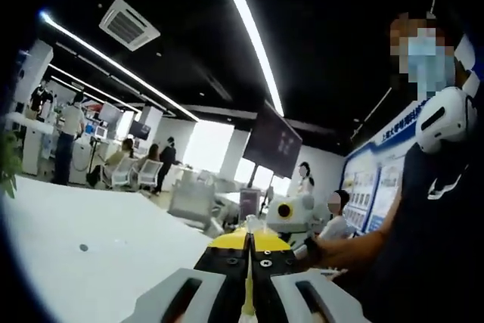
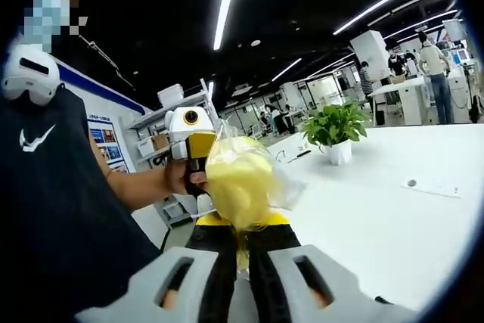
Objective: Compare the silicone blocks by pressing each to a similar depth, holding the contact briefly, and releasing to observe deformation and rebound differences across the visible hardness samples.
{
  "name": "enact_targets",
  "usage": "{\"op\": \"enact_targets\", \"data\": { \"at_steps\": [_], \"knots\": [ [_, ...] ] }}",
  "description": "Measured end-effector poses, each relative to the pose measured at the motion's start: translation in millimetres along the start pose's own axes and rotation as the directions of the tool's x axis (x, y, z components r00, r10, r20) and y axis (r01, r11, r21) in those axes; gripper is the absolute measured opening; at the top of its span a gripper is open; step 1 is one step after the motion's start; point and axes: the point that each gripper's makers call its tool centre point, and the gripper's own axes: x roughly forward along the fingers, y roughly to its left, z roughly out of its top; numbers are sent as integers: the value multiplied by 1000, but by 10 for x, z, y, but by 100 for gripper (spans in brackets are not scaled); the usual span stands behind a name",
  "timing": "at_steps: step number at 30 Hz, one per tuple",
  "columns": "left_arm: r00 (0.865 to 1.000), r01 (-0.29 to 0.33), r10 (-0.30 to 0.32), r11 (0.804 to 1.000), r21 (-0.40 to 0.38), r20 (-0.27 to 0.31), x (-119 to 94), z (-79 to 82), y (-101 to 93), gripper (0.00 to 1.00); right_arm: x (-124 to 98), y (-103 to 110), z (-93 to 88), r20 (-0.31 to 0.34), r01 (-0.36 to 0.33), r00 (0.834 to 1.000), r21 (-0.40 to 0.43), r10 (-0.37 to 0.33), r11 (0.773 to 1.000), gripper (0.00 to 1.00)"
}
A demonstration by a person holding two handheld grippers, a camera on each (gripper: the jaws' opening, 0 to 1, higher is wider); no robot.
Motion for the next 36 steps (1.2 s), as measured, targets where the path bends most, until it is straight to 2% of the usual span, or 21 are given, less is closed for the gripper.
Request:
{"op": "enact_targets", "data": {
  "at_steps": [1, 3, 8, 16, 21, 23, 24, 25, 26, 27, 28, 30, 31, 33, 36],
  "knots": [
    [1000, -12, 12, 999, 31, -11, 4, -18, 23, 0, 4, -13, -11, -7, 5, 1000, -1, -5, 1000, 0],
    [1000, -19, 19, 999, 46, -10, 15, -24, 28, 0, 3, -39, -16, -12, 7, 1000, -2, -7, 1000, 0],
    [999, -26, 27, 999, 26, -26, 17, -20, 35, 0, -4, -49, -16, -19, 5, 1000, -4, -5, 1000, 0],
    [998, -50, 53, 996, 72, -42, 13, -53, 33, 0, 2, -65, -44, -18, 6, 1000, -10, -6, 1000, 0],
    [996, -64, 67, 995, 75, -51, -2, -56, 20, 0, 2, -77, -53, -16, 12, 1000, -21, -12, 1000, 1],
    [996, -61, 64, 997, 52, -55, -15, -38, 6, 0, 8, -71, -43, -11, 7, 1000, -3, -7, 1000, 1],
    [997, -62, 64, 997, 53, -50, -21, -15, -8, 0, 17, -58, -17, 5, 1, 1000, -27, -1, 1000, 2],
    [997, -64, 67, 996, 56, -47, -26, -3, -14, 0, 27, -60, 9, 17, 2, 1000, -102, 0, 995, 3],
    [997, -70, 73, 996, 60, -41, -34, 12, -22, 0, 34, -42, 14, 20, 4, 1000, -127, -1, 992, 3],
    [997, -73, 75, 995, 61, -35, -44, 22, -26, 0, 37, 0, 8, 9, -15, 1000, -63, 15, 998, 4],
    [997, -75, 77, 995, 59, -27, -51, 37, -32, 0, 38, 9, 25, 8, -20, 1000, -35, 21, 999, 5],
    [998, -69, 69, 996, 51, -9, -59, 70, -62, 0, 33, 3, 88, 32, -6, 999, -146, 11, 989, 6],
    [998, -63, 63, 997, 47, -4, -59, 88, -83, 0, 29, 2, 111, 44, 8, 999, -160, -1, 987, 6],
    [998, -57, 57, 997, 44, 8, -62, 129, -102, 0, 28, 30, 126, 45, -7, 999, -124, 13, 992, 7],
    [999, -49, 48, 998, 38, 24, -63, 167, -108, 0, 28, -3, 153, 50, 7, 999, -143, 0, 990, 10]
  ]
}}
